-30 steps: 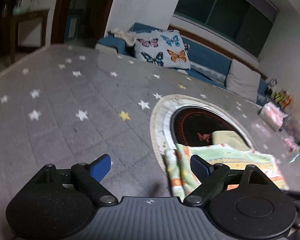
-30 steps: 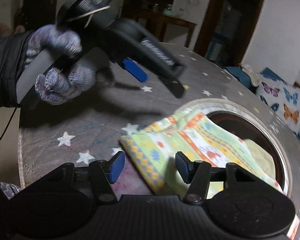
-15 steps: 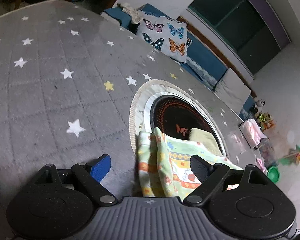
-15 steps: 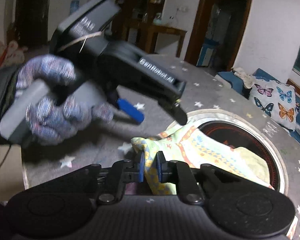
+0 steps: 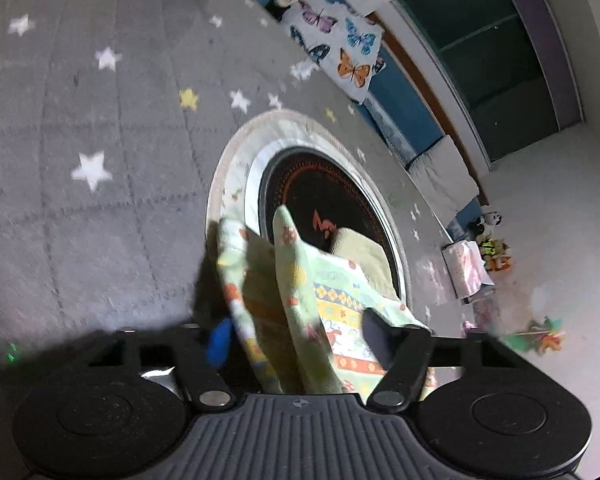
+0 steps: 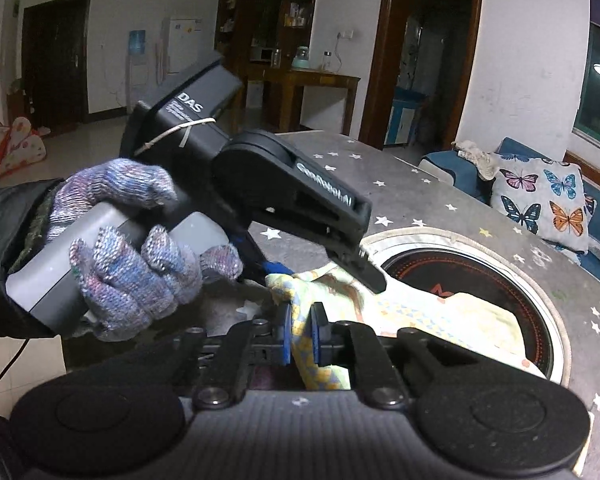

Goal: Fold clothes

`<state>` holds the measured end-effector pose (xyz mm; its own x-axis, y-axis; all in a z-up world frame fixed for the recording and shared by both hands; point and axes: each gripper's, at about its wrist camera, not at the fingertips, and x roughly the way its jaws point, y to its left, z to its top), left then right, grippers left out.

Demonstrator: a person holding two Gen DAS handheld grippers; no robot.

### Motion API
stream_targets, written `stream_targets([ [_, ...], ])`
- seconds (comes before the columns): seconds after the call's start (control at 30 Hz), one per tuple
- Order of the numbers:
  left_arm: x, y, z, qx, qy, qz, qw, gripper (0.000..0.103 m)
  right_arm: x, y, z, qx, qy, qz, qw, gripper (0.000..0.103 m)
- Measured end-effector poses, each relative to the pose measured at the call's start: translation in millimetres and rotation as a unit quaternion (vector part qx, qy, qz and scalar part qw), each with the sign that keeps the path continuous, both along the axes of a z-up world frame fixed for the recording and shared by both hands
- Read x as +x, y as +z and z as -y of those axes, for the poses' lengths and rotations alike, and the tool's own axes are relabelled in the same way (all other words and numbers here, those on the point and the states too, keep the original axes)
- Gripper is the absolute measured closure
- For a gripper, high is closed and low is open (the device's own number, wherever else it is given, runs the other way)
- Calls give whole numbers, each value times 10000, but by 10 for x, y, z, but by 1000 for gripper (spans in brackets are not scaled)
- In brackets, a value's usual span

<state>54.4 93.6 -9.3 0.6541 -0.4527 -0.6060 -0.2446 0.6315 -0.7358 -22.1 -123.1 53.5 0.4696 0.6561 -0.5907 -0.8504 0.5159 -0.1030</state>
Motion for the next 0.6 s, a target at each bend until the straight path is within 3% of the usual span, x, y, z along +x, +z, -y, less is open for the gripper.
stream_targets([
  [0.03, 11, -31, 8, -59, -25, -36, 10000, 80, 3, -6, 4, 11, 11, -24, 10000, 94],
  [0.13, 11, -73, 28, -51, -33, -39, 10000, 91, 48, -37, 43, 95, -35, -200, 9997, 90],
  [0.27, 9, -65, 31, 78, -68, 14, 9999, 92, 137, -26, 256, 307, -324, -404, 9982, 84],
  [0.4, 17, -52, 52, 196, -91, 48, 9998, 92, 391, -83, 608, 248, -1145, -441, 9921, 83],
  [0.6, 27, -46, 70, 376, -133, 47, 9992, 92, 844, -256, 1191, 159, -2606, -599, 9635, 80],
])
